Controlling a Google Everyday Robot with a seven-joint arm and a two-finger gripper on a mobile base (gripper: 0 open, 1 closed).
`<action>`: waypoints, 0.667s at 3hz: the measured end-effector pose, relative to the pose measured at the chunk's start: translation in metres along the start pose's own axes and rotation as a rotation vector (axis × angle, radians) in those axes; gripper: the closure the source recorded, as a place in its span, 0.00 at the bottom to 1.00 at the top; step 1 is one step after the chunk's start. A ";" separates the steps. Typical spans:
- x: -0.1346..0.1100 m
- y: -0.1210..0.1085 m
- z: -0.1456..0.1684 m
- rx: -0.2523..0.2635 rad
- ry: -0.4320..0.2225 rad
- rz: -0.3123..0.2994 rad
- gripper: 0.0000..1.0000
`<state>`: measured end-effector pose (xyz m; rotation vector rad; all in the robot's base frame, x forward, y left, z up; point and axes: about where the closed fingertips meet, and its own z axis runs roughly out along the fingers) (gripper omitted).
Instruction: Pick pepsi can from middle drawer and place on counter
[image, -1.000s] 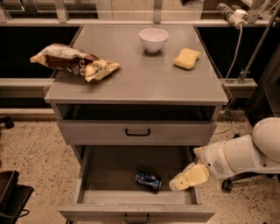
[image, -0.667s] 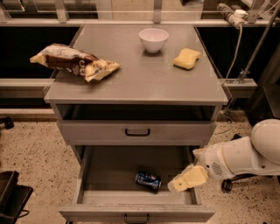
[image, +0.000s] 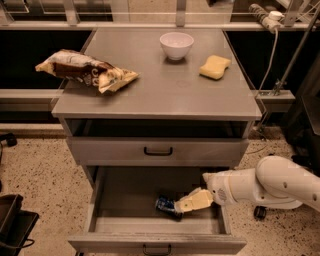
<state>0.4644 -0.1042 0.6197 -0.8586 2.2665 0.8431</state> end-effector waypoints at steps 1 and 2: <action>0.010 -0.033 0.044 -0.026 -0.031 0.013 0.00; 0.018 -0.034 0.054 -0.045 -0.031 0.034 0.00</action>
Offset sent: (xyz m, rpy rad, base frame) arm 0.0251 0.0069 -0.0388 0.0363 -0.0029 -0.0007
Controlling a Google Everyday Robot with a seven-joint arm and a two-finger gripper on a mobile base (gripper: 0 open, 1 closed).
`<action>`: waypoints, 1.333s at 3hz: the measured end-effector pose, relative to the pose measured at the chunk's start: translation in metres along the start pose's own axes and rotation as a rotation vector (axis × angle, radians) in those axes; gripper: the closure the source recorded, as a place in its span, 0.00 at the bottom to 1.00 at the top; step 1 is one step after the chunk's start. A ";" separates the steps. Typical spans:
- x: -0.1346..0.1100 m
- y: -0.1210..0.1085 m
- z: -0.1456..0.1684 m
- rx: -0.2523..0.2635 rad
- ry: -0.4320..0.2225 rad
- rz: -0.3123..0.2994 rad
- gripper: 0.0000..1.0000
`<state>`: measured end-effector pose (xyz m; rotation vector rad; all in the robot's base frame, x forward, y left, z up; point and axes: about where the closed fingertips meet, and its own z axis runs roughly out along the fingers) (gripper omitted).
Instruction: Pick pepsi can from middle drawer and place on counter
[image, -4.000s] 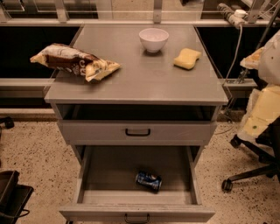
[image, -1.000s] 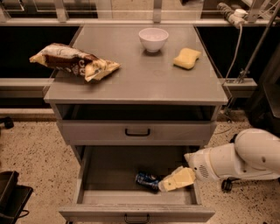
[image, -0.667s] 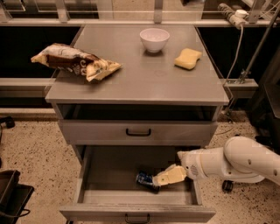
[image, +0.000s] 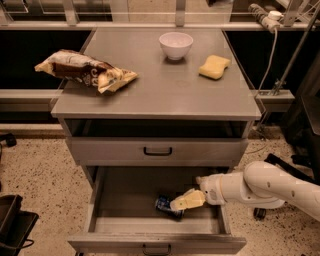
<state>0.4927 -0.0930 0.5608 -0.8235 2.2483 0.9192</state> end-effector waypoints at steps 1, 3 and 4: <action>0.003 -0.006 0.019 0.013 -0.024 0.033 0.00; 0.025 -0.056 0.091 0.101 -0.054 -0.044 0.00; 0.027 -0.058 0.095 0.104 -0.055 -0.042 0.00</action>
Offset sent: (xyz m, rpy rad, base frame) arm 0.0565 0.0356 -0.1039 -0.0246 -0.1576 -0.1030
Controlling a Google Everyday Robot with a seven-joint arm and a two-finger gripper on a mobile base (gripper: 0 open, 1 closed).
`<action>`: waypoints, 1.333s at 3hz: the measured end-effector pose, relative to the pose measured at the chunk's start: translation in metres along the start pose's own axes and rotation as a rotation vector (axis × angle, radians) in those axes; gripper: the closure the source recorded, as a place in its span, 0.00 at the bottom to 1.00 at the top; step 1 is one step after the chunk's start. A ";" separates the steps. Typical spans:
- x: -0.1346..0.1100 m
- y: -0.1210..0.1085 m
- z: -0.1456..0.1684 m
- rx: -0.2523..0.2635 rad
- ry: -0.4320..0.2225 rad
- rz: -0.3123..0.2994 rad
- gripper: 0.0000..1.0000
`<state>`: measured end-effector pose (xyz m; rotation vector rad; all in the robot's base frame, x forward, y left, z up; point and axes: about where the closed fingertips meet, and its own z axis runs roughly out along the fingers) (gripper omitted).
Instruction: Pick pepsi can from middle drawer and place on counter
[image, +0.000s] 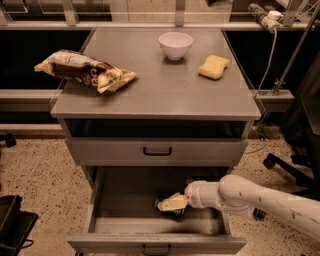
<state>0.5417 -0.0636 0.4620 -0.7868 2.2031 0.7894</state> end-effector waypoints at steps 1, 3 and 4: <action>0.008 0.007 0.011 0.017 0.001 0.010 0.00; 0.053 0.007 0.063 0.068 0.067 -0.002 0.00; 0.073 0.012 0.081 0.058 0.119 -0.059 0.00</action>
Offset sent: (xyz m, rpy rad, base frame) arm -0.0139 0.0331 -0.0860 -0.1027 0.0223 -0.0843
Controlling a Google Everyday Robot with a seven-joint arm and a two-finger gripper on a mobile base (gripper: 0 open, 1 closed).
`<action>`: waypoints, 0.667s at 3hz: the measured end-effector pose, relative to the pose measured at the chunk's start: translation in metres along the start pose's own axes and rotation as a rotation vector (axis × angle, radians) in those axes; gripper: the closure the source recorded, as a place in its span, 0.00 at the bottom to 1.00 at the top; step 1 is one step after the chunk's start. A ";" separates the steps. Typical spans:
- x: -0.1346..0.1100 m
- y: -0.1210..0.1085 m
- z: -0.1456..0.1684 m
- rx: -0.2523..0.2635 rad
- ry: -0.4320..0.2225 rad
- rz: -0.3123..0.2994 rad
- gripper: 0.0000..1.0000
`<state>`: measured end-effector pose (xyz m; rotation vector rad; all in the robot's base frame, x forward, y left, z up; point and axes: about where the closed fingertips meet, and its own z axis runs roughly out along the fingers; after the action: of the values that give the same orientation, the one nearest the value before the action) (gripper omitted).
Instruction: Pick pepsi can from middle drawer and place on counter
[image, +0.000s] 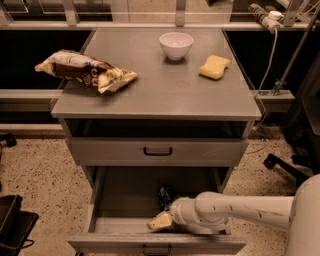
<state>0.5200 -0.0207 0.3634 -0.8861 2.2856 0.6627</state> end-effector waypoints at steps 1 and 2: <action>0.000 0.001 0.001 -0.002 0.002 -0.003 0.19; 0.000 0.001 0.001 -0.002 0.002 -0.003 0.42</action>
Offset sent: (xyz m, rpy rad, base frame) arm 0.0000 0.0015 -0.0006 -0.0014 0.0003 0.0036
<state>0.5200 -0.0192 0.3629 -0.8911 2.2855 0.6630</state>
